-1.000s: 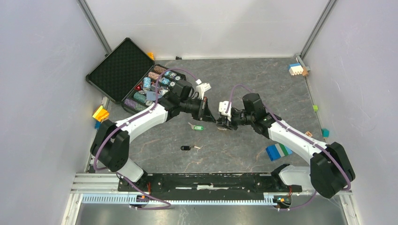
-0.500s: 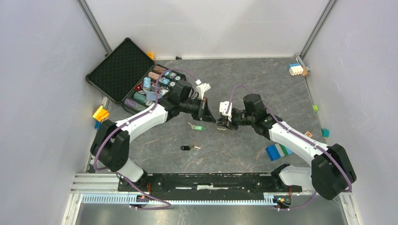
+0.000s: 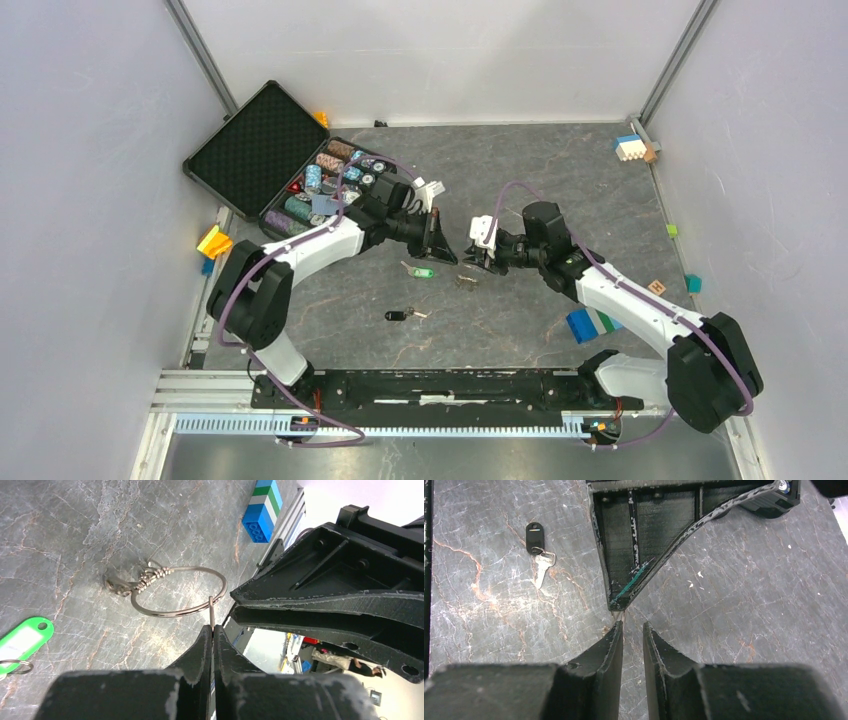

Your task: Put the keys on the keyring

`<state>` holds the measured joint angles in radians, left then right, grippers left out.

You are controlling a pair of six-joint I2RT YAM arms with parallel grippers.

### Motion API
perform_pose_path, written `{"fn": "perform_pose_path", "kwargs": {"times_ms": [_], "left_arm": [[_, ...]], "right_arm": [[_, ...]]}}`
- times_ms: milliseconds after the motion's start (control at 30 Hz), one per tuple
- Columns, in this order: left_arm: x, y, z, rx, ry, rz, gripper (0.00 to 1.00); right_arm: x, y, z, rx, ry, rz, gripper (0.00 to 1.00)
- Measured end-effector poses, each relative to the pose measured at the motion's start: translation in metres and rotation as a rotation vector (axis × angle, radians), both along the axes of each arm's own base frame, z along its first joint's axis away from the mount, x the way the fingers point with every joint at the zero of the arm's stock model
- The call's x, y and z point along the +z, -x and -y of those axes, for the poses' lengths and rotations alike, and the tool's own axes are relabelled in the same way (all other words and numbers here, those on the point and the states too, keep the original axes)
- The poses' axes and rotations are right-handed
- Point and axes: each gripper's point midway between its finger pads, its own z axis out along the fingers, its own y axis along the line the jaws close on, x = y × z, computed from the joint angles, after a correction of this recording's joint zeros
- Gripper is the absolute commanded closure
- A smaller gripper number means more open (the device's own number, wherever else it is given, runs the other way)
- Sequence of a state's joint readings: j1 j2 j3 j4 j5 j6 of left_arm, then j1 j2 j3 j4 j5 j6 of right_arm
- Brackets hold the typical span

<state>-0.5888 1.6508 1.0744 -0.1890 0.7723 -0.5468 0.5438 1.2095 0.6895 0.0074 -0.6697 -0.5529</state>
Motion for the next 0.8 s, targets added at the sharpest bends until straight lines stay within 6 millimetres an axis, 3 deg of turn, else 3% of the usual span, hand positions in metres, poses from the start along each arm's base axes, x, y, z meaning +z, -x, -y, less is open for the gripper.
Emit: {"fn": "perform_pose_path", "kwargs": {"times_ms": [300,800], "left_arm": [[-0.002,0.0,0.002,0.008,0.009,-0.056,0.98],[0.002,-0.004,0.0,0.032,0.023,-0.082,0.98]], "right_arm": [[-0.001,0.001,-0.001,0.006,0.0,-0.002,0.59],[-0.018,0.006,-0.004,0.036,0.02,-0.06,0.61]]}}
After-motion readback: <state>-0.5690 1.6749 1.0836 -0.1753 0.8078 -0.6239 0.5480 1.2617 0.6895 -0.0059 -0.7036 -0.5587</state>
